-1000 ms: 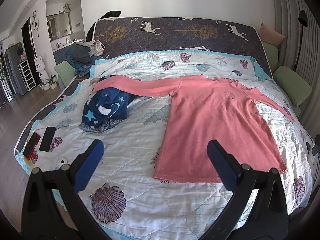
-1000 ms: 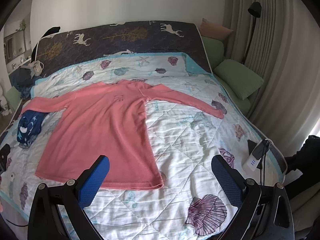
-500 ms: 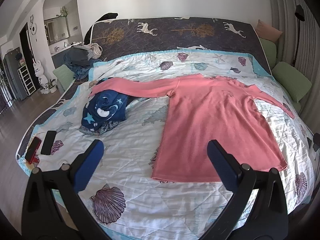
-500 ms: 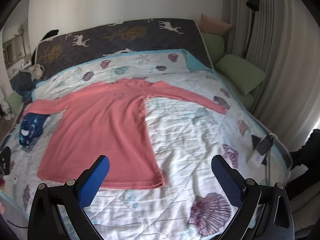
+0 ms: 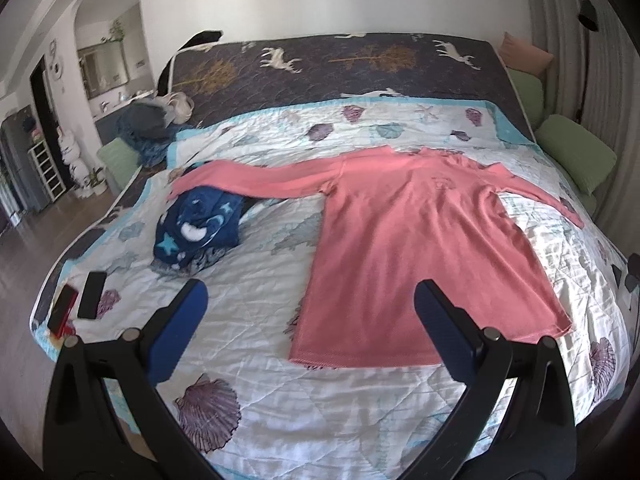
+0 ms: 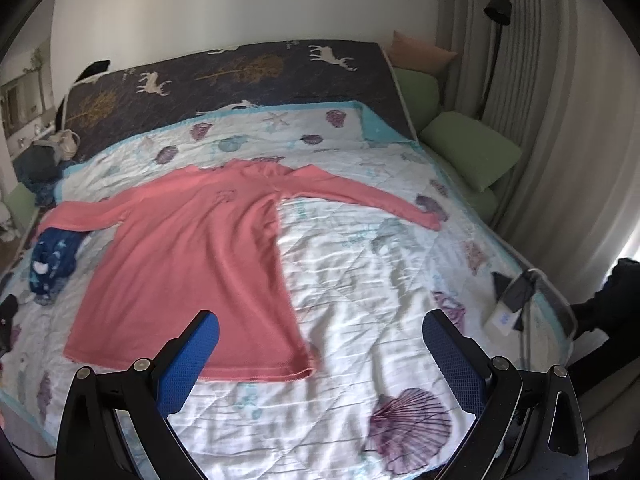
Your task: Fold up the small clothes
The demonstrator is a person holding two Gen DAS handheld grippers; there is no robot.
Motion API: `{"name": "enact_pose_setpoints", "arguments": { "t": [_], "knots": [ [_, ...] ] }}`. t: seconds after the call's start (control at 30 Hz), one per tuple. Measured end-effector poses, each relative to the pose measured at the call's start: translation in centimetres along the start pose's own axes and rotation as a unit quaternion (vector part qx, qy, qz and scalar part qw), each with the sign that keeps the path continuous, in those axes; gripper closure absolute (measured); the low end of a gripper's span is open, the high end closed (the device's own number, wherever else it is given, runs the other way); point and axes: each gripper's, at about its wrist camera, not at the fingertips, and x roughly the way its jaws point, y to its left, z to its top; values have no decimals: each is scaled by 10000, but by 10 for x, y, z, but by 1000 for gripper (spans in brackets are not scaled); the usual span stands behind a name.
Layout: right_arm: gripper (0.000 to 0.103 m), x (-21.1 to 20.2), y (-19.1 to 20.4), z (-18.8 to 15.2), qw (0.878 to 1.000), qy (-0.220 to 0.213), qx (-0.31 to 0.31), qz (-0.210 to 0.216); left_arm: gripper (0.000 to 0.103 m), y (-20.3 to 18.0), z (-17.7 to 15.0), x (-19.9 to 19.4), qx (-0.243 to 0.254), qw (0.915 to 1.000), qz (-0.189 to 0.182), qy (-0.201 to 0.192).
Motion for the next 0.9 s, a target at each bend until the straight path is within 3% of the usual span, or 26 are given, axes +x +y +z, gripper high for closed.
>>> {"name": "enact_pose_setpoints", "arguments": {
  "t": [0.2, 0.3, 0.5, 0.6, 0.67, 0.73, 0.8, 0.87, 0.9],
  "knots": [
    [0, 4, -27, 13, 9990, -219, 134, 363, 0, -39, 18, 1, 938, 9943, -330, -377],
    [0, 14, -53, 26, 9977, -336, 356, 469, 0, -69, 32, 11, 1562, 9844, -705, -396],
    [0, 72, -115, 50, 9896, -135, 1047, 980, 2, -143, 66, 73, 2555, 9640, -690, -260],
    [1, 124, -149, 60, 9738, 185, 1640, 1565, 4, -182, 85, 105, 2872, 9540, -856, 66],
    [7, 164, -174, 64, 9504, 439, 2225, 2131, 4, -215, 95, 132, 3328, 9372, -963, 398],
    [12, 199, -193, 67, 9354, 589, 2664, 2249, 17, -235, 100, 163, 3565, 9231, -1073, 962],
    [12, 228, -206, 73, 9345, 721, 2804, 2073, 61, -245, 109, 197, 3441, 9192, -1021, 1621],
    [12, 259, -215, 76, 9256, 882, 3005, 2126, 63, -254, 119, 230, 3260, 9079, -1195, 2350],
    [12, 268, -219, 77, 9214, 923, 3062, 2209, 63, -257, 124, 237, 3217, 9066, -1304, 2399]
  ]
}}
